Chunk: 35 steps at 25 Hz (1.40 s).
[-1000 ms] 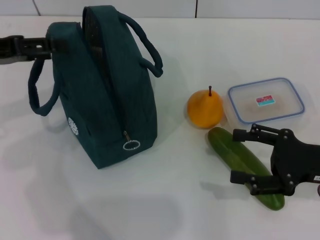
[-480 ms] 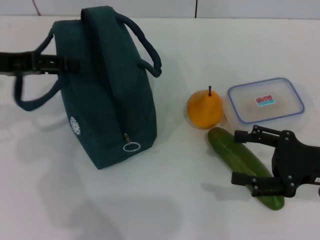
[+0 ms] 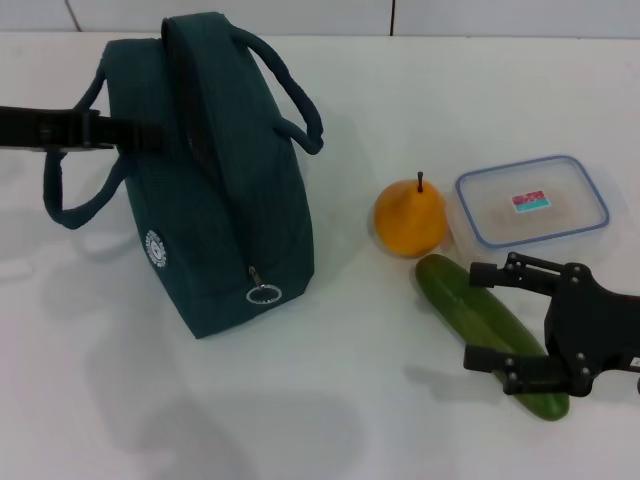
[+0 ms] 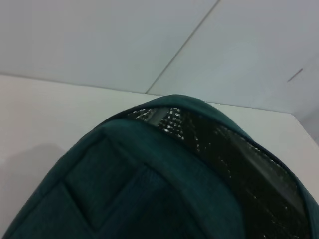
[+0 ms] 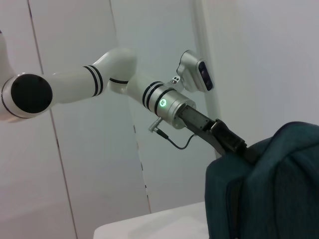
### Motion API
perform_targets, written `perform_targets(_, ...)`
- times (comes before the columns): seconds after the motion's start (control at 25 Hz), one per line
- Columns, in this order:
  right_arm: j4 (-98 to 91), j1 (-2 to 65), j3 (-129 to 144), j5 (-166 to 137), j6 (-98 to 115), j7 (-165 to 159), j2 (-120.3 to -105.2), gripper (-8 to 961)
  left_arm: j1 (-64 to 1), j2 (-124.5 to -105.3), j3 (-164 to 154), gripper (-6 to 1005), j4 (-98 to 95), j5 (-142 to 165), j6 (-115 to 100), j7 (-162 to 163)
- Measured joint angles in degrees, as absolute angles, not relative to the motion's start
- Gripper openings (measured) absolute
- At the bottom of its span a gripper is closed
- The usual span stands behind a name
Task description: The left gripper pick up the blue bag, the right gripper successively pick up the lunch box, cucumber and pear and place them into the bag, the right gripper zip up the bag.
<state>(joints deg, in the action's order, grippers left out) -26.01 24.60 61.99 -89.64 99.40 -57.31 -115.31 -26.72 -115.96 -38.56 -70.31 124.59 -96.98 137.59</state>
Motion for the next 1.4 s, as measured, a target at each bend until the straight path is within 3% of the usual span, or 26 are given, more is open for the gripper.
perform_targets(0.24, -26.0, 24.5, 61.5, -89.6, 99.4, -57.3, -115.25, 842, -26.9, -116.46, -39.2, 206, -70.5, 123.6, -97.4, 134.1)
perform_targets(0.64, -24.2, 23.9, 54.8, -89.6, 99.3, -57.2, -115.21, 841, -27.0, -116.27, -39.3, 48, -72.0, 123.3, -99.6, 138.7)
perform_targets(1.4, -16.2, 23.6, 30.4, -89.1, 81.9, -72.9, -115.13, 838, -26.7, -116.6, -41.5, 39, -76.0, 123.7, -104.3, 147.5)
